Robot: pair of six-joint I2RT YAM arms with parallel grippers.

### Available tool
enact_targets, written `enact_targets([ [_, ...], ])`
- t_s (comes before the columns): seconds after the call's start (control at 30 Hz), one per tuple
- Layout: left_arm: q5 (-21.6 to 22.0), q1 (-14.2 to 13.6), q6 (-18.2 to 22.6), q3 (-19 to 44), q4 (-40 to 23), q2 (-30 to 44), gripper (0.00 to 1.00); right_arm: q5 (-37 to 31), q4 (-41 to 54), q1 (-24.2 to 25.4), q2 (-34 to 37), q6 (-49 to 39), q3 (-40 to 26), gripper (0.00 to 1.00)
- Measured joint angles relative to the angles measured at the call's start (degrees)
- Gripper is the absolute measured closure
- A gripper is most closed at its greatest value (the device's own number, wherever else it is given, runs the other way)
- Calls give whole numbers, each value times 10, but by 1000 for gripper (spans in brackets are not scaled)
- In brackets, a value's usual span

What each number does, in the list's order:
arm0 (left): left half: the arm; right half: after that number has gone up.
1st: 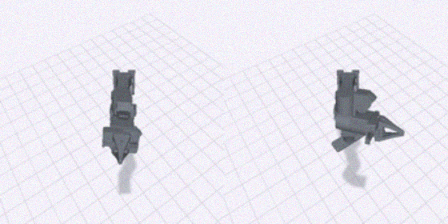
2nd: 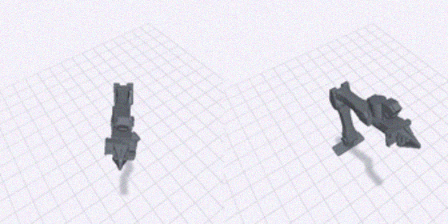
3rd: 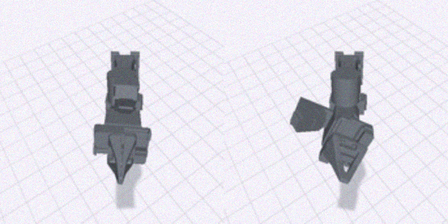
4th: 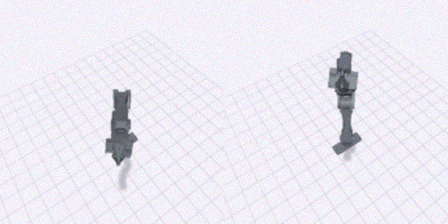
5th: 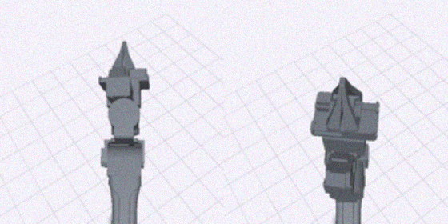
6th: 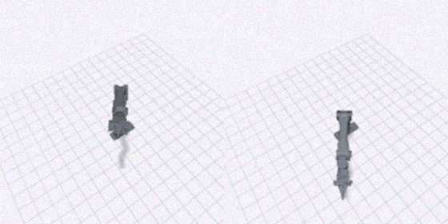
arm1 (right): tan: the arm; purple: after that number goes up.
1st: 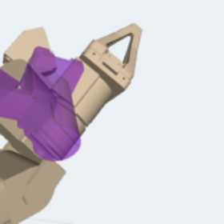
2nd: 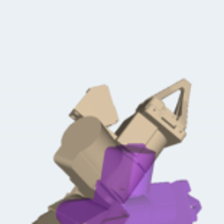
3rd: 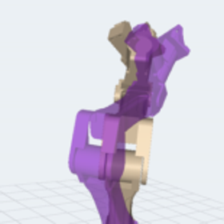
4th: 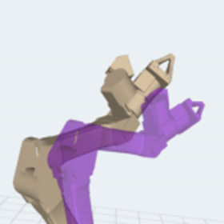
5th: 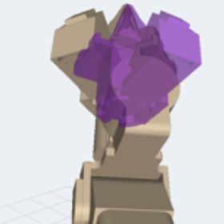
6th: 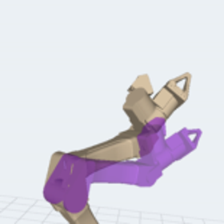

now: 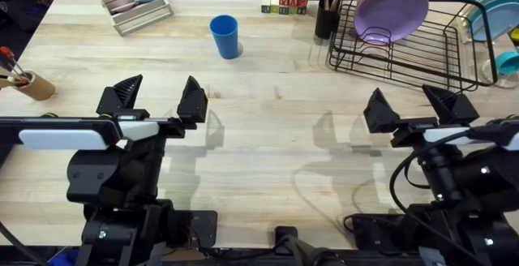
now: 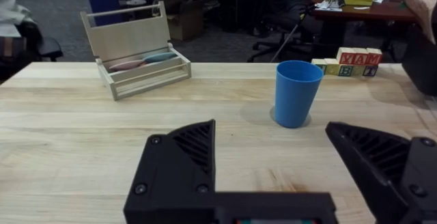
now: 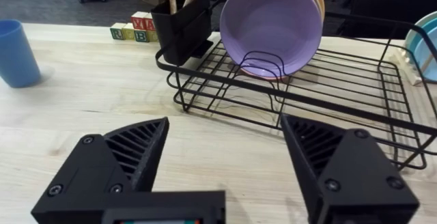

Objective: Pick up the cup on the table and put them onto the rack.

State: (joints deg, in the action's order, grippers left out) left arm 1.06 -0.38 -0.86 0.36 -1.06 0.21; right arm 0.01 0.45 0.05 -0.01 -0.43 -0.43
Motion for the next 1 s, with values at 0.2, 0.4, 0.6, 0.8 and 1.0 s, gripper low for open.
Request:
enact_targets([
  [0.2,0,0,0,0,0,0,8,-2,12,0,0,0,-2,6],
  [0.4,0,0,0,0,0,0,5,-2,12,0,0,-1,-2,6],
  [0.6,0,0,0,1,0,0,7,-6,19,0,0,-4,-4,6],
  [0.8,0,0,0,78,-96,12,7,-9,166,0,5,0,-71,6],
  [1.0,-11,0,0,263,-213,121,7,-12,239,0,92,0,-214,6],
])
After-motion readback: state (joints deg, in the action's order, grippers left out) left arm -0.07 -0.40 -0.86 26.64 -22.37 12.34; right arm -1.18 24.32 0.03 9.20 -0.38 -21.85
